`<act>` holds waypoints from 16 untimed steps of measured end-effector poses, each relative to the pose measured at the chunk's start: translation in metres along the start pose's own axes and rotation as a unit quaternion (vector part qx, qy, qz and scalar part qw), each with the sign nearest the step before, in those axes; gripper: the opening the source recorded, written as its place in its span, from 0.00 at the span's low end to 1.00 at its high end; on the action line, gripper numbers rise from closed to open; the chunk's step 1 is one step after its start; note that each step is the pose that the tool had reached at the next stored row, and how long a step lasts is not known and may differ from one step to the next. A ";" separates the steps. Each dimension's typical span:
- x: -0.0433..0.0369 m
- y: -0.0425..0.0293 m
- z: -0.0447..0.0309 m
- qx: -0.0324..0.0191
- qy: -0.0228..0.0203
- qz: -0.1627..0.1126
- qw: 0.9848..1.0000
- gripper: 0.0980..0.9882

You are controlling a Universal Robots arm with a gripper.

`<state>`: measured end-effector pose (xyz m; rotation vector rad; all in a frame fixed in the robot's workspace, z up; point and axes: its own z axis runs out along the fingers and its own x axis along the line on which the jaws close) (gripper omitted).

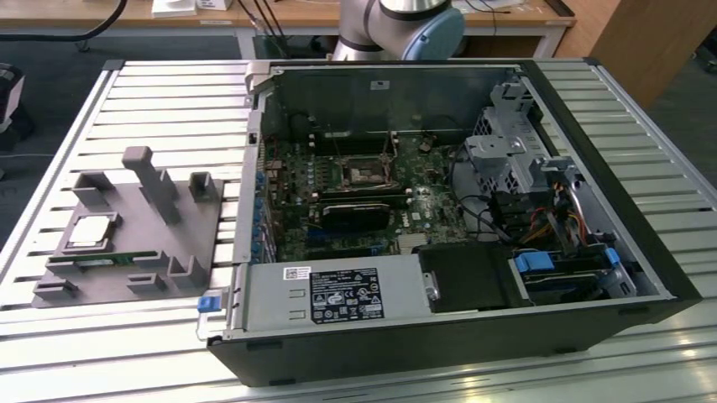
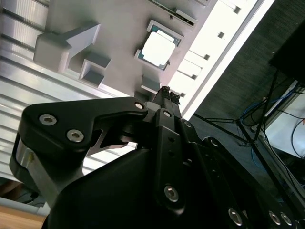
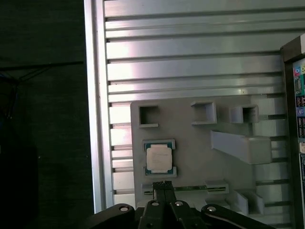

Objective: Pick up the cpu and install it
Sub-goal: 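Pick up the cpu and move it towards the insertion slot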

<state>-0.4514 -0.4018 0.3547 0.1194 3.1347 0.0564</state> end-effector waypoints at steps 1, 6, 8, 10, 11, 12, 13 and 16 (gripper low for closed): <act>0.0000 0.0000 0.0006 0.000 0.000 0.000 1.000 0.01; 0.0000 -0.0001 0.0030 0.000 0.000 0.000 1.000 0.01; 0.0000 -0.0002 0.0039 0.000 0.000 0.000 1.000 0.01; 0.0000 -0.0002 0.0046 0.000 0.000 0.000 1.000 0.01; 0.0000 -0.0002 0.0049 0.000 0.000 0.000 1.000 0.01; 0.0000 -0.0002 0.0053 0.000 0.000 0.000 1.000 0.01; 0.0000 -0.0002 0.0057 0.000 0.000 0.000 1.000 0.01; 0.0000 -0.0002 0.0068 0.000 0.000 0.000 1.000 0.01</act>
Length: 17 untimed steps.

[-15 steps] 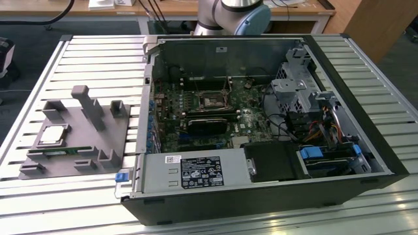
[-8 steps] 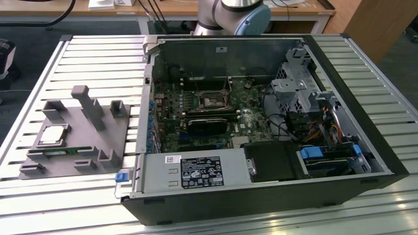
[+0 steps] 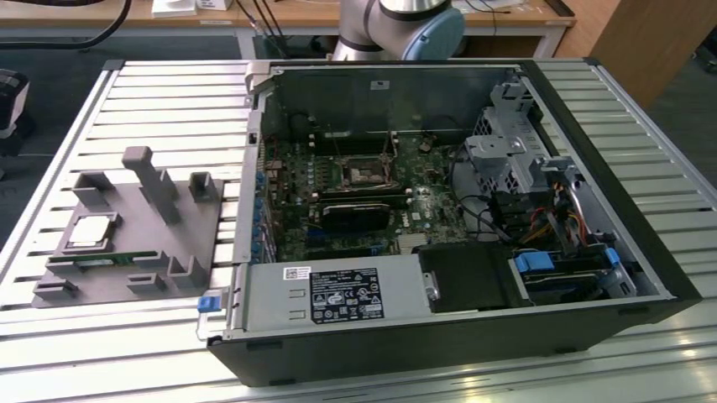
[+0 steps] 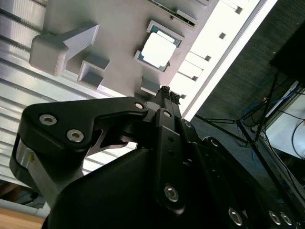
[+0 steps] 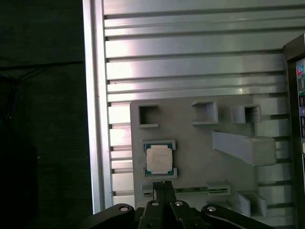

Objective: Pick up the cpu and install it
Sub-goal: 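Pick up the cpu and move it towards the insertion slot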

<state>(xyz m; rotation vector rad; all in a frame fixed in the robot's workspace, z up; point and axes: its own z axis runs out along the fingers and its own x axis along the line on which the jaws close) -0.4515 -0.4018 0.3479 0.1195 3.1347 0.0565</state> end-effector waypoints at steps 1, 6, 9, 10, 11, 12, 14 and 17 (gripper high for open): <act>0.0000 0.0000 0.0004 0.000 0.000 0.000 1.000 0.01; 0.0000 -0.0001 0.0022 0.000 0.000 0.000 1.000 0.01; 0.0000 -0.0001 0.0033 0.000 0.000 0.000 1.000 0.01; 0.0000 -0.0002 0.0037 0.000 0.000 0.000 1.000 0.01; 0.0000 -0.0002 0.0040 0.000 0.000 0.000 1.000 0.01; 0.0000 -0.0002 0.0044 0.000 0.000 0.000 1.000 0.01; 0.0000 -0.0002 0.0051 0.000 0.000 0.000 1.000 0.01; 0.0000 -0.0002 0.0062 0.000 0.000 0.000 1.000 0.01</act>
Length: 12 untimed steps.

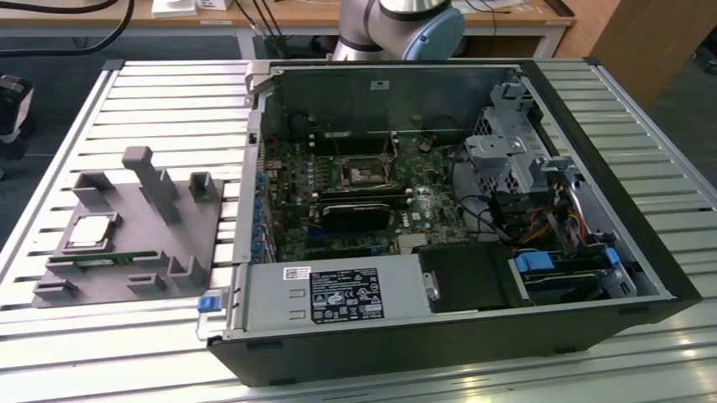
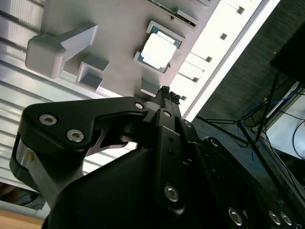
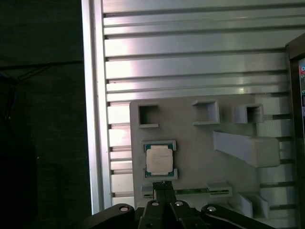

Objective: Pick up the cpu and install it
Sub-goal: 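Pick up the cpu and move it towards the insertion slot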

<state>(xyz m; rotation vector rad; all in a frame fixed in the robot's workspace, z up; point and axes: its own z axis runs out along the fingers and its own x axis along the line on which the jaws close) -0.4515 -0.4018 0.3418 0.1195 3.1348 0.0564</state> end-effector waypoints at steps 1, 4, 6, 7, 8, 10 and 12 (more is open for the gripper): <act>0.0000 0.0000 0.0003 0.000 0.000 0.000 1.000 0.01; 0.0000 0.0000 0.0013 0.000 0.000 0.000 1.000 0.01; 0.0000 -0.0001 0.0020 0.000 0.000 0.000 1.000 0.01; 0.0000 -0.0001 0.0024 0.000 0.000 0.000 1.000 0.01; 0.0000 -0.0001 0.0027 0.000 0.000 0.000 1.000 0.01; 0.0000 -0.0001 0.0033 0.000 0.000 0.000 1.000 0.01; 0.0000 -0.0001 0.0040 0.000 0.000 0.000 1.000 0.01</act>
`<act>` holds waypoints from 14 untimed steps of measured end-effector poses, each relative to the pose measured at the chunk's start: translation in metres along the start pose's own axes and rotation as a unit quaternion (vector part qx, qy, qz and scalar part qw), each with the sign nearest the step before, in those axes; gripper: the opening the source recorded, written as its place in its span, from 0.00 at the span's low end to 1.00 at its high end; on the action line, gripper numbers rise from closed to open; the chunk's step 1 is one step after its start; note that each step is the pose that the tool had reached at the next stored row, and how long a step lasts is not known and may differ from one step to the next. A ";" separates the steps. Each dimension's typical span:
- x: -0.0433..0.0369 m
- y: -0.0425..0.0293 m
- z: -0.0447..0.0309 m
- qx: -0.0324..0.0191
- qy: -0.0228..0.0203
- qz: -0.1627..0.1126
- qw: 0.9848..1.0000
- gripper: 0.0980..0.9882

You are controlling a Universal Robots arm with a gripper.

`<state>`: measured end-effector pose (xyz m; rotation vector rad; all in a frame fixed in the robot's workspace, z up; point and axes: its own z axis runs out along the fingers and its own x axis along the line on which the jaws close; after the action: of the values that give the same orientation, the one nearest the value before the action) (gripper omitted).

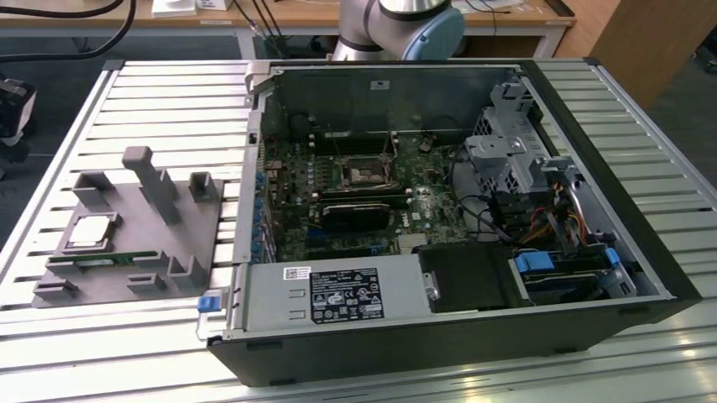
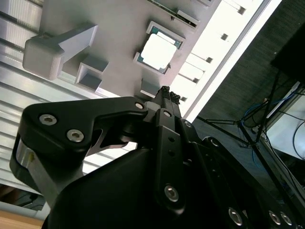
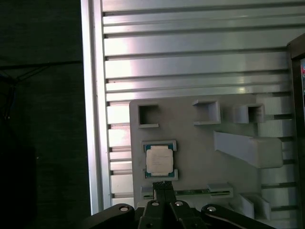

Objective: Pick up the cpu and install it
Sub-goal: 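Pick up the cpu and move it towards the insertion slot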

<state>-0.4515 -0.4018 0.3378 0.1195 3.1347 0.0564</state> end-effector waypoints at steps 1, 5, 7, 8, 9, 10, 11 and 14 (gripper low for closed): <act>0.0000 0.0000 0.0004 0.000 0.000 0.000 1.000 0.01; 0.0000 -0.0001 0.0018 0.000 0.000 0.000 1.000 0.01; 0.0000 -0.0001 0.0024 0.000 0.000 0.000 1.000 0.01; 0.0000 -0.0001 0.0028 0.000 0.000 0.000 1.000 0.01; 0.0000 -0.0001 0.0032 0.000 0.000 0.000 1.000 0.01; 0.0000 -0.0001 0.0036 0.000 0.000 0.000 1.000 0.01; 0.0000 -0.0002 0.0039 0.000 0.000 0.000 1.000 0.01; 0.0000 -0.0002 0.0050 0.000 0.000 0.000 1.000 0.01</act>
<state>-0.4514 -0.4018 0.3328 0.1195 3.1347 0.0565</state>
